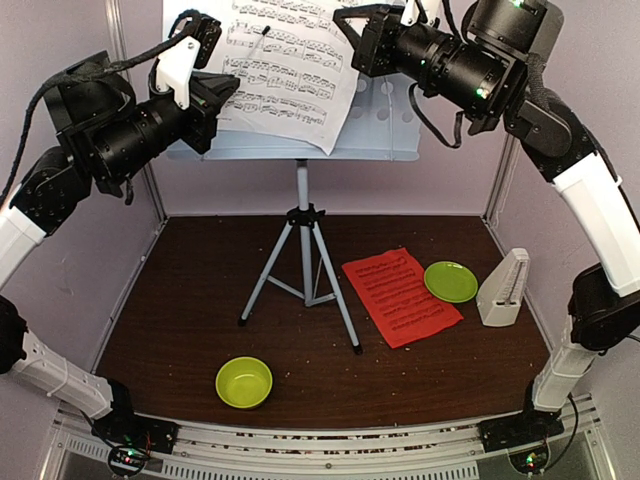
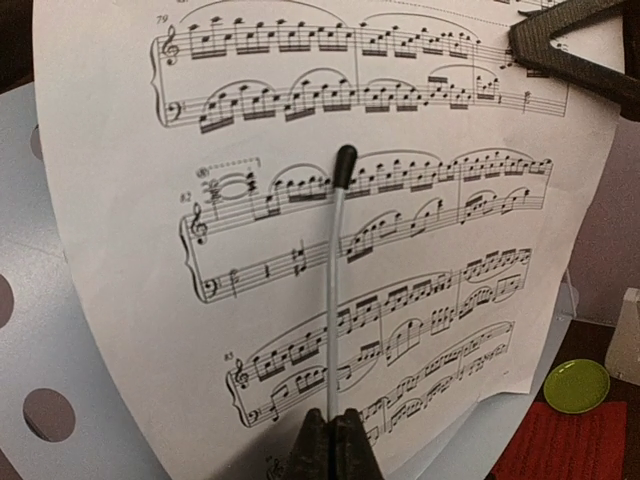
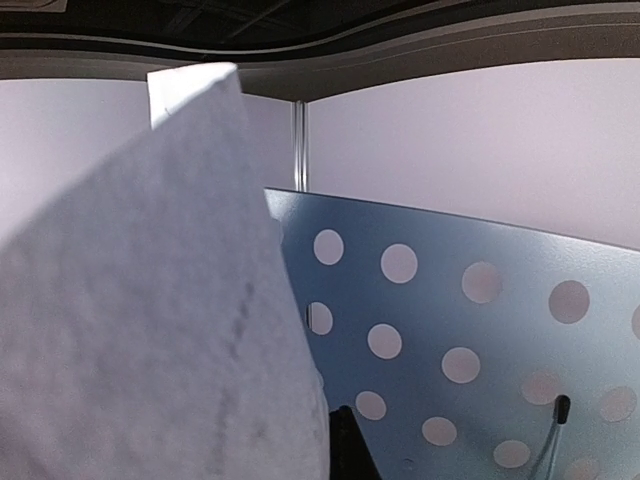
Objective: Set up the instrument practice props
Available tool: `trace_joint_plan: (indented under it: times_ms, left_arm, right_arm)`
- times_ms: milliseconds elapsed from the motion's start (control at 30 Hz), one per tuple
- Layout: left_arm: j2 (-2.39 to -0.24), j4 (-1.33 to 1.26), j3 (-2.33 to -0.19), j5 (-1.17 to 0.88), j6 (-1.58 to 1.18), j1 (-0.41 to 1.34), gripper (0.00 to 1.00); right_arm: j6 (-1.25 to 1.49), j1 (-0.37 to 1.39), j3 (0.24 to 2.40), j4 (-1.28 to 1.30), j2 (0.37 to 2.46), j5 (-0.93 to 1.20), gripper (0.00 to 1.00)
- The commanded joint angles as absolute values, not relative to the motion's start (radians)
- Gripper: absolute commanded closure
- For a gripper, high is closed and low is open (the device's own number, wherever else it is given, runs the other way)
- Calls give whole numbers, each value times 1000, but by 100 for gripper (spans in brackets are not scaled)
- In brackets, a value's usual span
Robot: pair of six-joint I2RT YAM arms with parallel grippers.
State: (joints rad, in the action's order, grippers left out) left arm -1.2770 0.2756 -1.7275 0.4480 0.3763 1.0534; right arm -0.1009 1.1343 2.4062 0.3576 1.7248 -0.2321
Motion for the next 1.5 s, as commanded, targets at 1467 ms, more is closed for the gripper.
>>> trace_joint_plan:
  times_ms: [1467]
  left_arm:
    - [-1221,145,-1662,408,403,1050,100]
  right_arm:
    - [-318,1114,2253,176,1696,-118,62]
